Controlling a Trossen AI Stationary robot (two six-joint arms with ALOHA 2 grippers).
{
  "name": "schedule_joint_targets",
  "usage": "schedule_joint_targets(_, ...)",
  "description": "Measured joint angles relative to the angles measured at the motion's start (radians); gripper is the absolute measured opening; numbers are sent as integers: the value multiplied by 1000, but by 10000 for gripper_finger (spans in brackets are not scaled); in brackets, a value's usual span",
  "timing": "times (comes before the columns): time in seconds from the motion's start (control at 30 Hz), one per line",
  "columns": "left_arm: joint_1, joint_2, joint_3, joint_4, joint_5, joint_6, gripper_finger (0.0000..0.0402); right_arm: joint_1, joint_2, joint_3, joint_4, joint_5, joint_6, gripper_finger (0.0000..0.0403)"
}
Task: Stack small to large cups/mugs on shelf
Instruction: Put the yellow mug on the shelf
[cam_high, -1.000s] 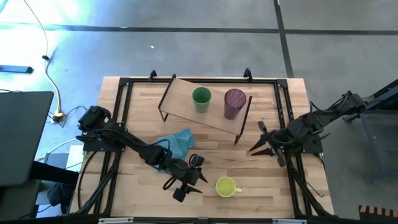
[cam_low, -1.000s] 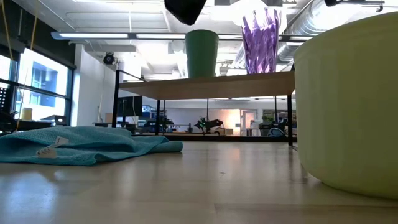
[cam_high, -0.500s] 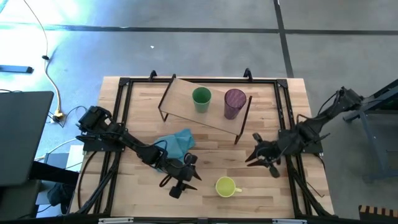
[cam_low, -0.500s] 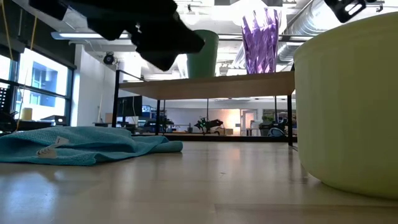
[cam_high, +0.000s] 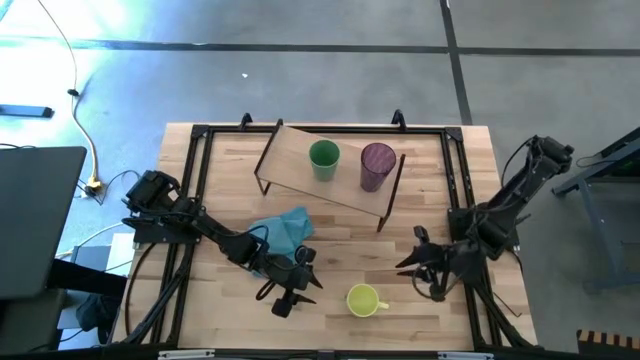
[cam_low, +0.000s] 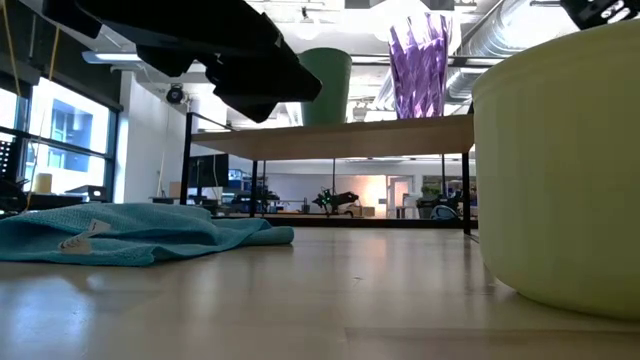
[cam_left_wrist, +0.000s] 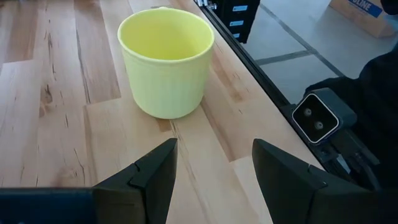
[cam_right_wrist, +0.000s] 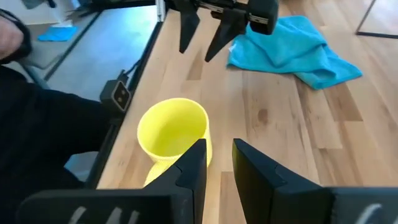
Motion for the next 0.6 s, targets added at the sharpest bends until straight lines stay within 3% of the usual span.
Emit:
schedule_joint_targets(0.13, 0, 0, 0, 4, 0, 0, 198, 23, 27, 0, -4, 59, 12, 67)
schedule_joint_targets(0.6, 0, 0, 23, 74, -7, 57, 198, 4, 31, 0, 42, 67, 68, 67)
